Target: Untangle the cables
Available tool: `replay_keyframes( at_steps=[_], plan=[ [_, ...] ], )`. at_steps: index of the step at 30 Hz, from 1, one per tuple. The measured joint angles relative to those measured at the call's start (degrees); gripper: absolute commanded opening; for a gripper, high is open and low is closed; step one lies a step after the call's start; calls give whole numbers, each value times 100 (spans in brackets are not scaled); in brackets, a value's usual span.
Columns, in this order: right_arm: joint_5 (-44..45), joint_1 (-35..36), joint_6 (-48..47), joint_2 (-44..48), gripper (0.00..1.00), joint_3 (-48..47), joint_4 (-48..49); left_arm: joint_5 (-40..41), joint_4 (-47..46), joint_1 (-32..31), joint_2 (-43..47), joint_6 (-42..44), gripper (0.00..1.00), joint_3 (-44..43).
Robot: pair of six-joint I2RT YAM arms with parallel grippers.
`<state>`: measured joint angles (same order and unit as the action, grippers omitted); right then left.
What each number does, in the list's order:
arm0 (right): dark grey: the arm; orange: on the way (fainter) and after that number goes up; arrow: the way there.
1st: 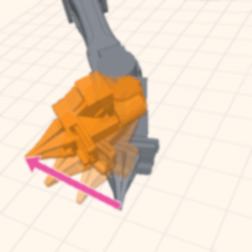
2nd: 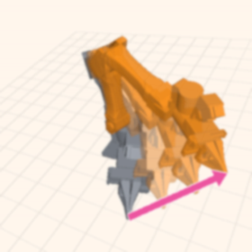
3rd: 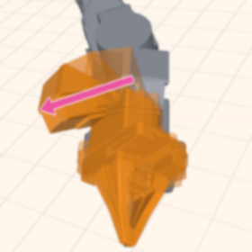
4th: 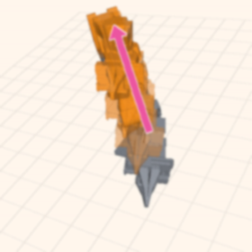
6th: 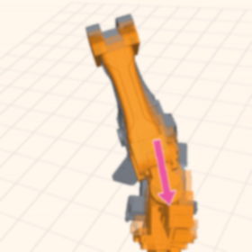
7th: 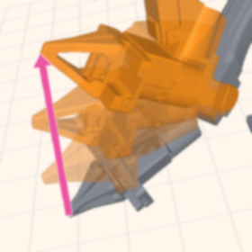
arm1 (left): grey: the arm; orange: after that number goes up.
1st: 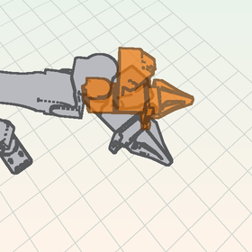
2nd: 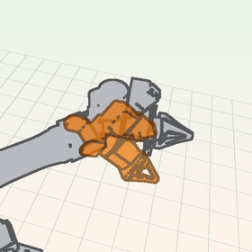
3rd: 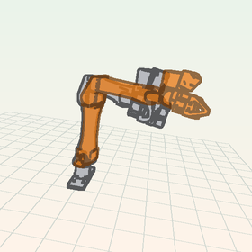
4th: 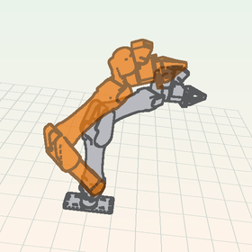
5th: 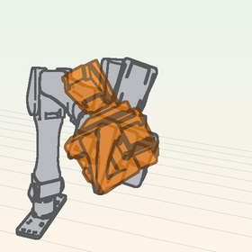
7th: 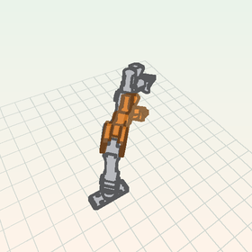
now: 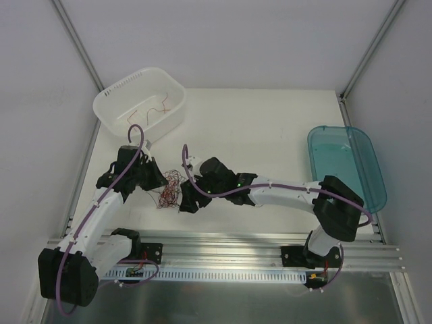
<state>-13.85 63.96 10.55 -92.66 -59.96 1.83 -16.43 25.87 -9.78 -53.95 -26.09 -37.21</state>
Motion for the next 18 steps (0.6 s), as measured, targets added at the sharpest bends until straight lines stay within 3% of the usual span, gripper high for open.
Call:
replay_keyframes(
  at_steps=[9, 12, 15, 16, 18],
  plan=[
    [-463, 247, -11, -807, 64, -793, 765, -7, -7, 0, -7, 0, 1, 11],
    [-492, 275, -9, -1102, 60, -1062, 866, -7, -7, 0, -7, -2, 1, 11],
    [-448, 278, -22, -1294, 42, -1123, 898, -9, -7, 0, -7, -2, 1, 11],
    [-420, 278, -31, -1344, 30, -1123, 883, -9, -9, 0, -7, -2, 3, 11],
    [-332, 278, -37, -1405, 21, -1123, 848, -11, -7, 0, -7, -2, 3, 11]
  ],
)
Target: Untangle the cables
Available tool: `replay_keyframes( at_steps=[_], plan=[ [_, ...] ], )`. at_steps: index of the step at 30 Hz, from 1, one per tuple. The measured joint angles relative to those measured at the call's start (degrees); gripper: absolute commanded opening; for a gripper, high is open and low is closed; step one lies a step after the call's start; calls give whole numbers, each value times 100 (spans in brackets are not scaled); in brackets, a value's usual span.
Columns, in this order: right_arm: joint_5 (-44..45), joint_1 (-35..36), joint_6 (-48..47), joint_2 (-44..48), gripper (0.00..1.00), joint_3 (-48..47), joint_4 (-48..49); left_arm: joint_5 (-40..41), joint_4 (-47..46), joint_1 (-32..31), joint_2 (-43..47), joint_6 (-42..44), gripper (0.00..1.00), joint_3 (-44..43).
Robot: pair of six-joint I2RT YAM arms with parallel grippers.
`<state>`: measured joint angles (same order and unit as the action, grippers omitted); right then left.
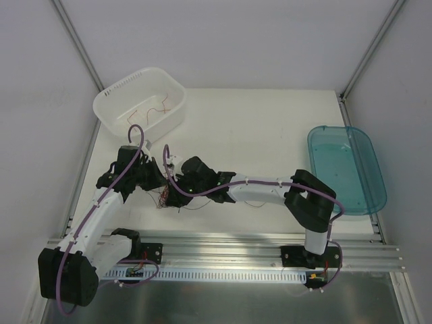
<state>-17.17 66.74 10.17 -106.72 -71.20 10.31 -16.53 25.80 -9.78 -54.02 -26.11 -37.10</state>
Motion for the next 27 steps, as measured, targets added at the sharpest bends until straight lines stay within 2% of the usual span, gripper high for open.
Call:
replay_keyframes(
  at_steps=[1, 3, 4, 7, 8, 12, 15, 20, 27],
  plan=[
    [61, 0, 0, -7, 10, 2, -44, -2, -2, 0, 2, 0, 4, 0],
    [210, 0, -26, -4, 1, 2, -70, -13, -2, 0, 7, 0, 7, 0],
    [275, 0, -35, 2, 0, 11, -74, -20, -2, 0, 11, 0, 18, 0],
    [466, -22, -44, 127, 1, 173, -94, -57, -4, 0, 55, 24, 33, 2],
    [516, -35, -48, 216, 1, 280, -114, -68, -9, 0, 92, 26, 45, 9],
    [662, -168, -52, 647, 1, 656, -203, -125, -22, 0, 326, 46, 68, 50],
    [708, -319, -52, 953, 1, 872, -227, -184, -70, 0, 505, 68, 73, 63],
    [763, -459, -55, 1294, 1, 1019, -330, -492, -243, -15, 549, 83, 72, 140],
    [758, -452, -63, 1464, 1, 1021, -376, -367, -369, -601, 260, -92, 66, 227]
  ],
)
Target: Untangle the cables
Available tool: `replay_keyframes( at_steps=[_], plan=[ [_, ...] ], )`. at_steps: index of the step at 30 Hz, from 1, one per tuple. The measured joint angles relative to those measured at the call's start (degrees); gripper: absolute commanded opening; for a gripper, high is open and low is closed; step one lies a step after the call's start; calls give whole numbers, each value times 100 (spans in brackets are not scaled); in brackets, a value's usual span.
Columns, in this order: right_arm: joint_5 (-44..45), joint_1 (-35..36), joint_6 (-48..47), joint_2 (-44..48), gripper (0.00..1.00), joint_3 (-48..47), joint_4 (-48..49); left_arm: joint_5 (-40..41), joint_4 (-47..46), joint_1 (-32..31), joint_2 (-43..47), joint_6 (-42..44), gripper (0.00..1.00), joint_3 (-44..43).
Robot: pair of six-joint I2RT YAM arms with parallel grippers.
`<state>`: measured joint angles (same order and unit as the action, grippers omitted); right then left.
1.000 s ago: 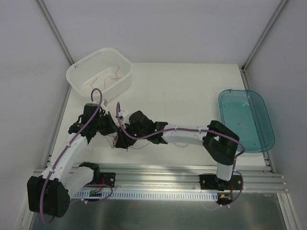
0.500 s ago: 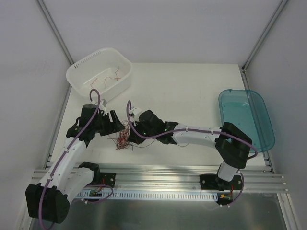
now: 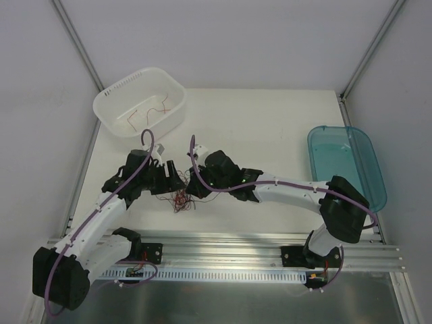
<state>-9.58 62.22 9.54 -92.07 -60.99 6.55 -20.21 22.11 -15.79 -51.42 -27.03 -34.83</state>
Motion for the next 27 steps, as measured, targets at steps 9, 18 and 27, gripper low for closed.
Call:
replay_keyframes(
  at_steps=[9, 18, 27],
  plan=[
    [-4, 7, -2, 199, 1, 227, -55, 1047, -302, -713, -756, -909, 13, 382],
    [688, -15, -273, 1926, 1, 632, -1158, 2076, -334, -345, -962, -1095, 0, 31],
    [2107, -717, -501, 4710, 1, 654, -3272, 2396, 0, 1051, -966, -1036, 0, -361]
  ],
)
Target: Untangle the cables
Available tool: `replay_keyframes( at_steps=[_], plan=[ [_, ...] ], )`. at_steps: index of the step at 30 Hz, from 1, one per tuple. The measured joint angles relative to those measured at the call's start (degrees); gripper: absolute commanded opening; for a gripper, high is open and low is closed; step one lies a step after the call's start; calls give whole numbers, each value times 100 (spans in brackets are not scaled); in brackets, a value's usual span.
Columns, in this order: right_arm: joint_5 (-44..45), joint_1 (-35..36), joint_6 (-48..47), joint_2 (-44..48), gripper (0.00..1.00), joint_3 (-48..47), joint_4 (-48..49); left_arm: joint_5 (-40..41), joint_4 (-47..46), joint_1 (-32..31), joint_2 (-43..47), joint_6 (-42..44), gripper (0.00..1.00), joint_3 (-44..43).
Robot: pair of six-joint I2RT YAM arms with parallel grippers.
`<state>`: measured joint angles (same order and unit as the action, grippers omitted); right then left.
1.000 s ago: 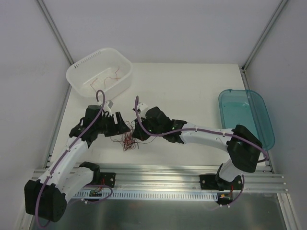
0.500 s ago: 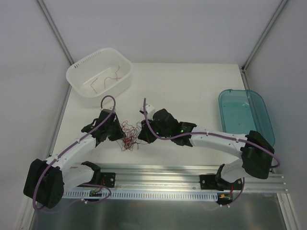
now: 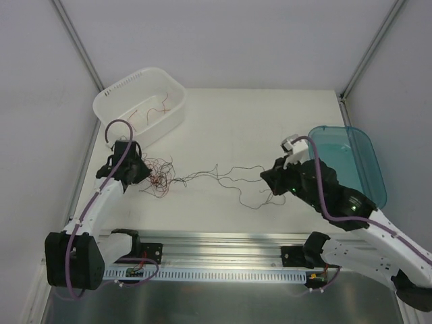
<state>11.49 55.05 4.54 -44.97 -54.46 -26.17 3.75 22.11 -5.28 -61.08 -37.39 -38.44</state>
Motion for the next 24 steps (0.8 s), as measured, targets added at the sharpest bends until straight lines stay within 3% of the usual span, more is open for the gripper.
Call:
replay_keyframes(
  at_steps=[4, 12, 18, 24],
  plan=[
    [363, -334, -116, 761, 1, -162, -949, 94, 219, 275, -33, 188, 0, -356],
    [1119, -483, -431, 1045, 1, -1261, -2402, 527, 555, 800, -363, 793, 0, -1008],
    [1447, -494, -695, 1130, 1, -2197, -2798, 791, 726, 1025, -605, 1128, 0, -1252],
    [1445, -494, -811, 1045, 1, -2339, -2835, 664, 785, 1023, -793, 1366, 0, -1252]
  ],
)
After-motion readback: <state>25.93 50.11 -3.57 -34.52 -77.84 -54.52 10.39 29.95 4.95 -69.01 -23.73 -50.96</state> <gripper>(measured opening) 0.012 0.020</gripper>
